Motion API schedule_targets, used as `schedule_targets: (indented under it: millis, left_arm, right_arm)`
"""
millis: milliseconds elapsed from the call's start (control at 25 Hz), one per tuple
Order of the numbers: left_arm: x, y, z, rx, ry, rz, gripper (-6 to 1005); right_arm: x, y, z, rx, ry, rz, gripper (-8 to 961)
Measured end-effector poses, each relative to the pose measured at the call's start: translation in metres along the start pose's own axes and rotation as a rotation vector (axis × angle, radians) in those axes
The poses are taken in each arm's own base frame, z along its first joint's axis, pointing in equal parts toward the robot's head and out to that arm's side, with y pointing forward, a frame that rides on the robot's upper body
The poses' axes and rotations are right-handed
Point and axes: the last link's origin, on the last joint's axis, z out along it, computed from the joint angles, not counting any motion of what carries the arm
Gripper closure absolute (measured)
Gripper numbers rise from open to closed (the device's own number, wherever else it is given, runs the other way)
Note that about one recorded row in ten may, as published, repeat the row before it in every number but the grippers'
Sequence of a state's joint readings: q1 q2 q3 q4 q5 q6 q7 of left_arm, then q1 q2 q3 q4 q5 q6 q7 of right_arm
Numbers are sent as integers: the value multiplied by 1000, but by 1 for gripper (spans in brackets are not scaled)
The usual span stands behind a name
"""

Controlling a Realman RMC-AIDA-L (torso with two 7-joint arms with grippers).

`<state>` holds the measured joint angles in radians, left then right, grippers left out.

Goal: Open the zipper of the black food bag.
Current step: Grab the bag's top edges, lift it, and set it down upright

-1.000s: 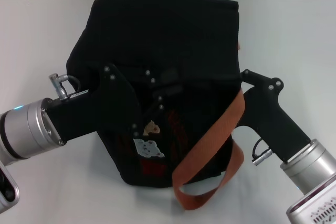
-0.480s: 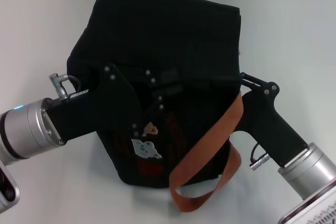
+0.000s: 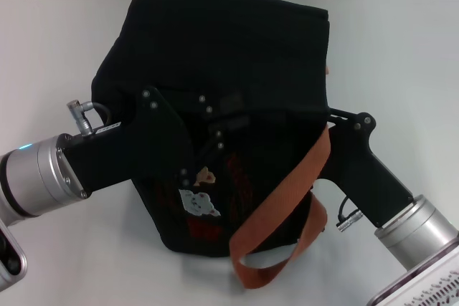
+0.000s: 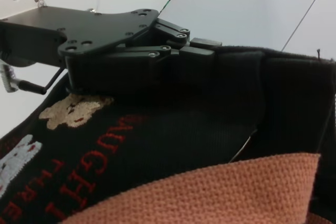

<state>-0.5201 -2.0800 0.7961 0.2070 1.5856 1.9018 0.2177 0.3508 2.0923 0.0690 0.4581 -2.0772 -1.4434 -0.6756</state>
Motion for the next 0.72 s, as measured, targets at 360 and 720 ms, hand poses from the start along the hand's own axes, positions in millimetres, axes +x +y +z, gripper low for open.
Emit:
schedule_targets:
  millis: [360, 720]
  left_arm:
    - [-1, -2, -1, 32, -9, -5, 915]
    - [-1, -2, -3, 88, -27, -25, 916]
  right_arm:
    - [25, 8, -46, 20, 213, 15, 926]
    - [25, 3, -74, 97, 235, 70, 874]
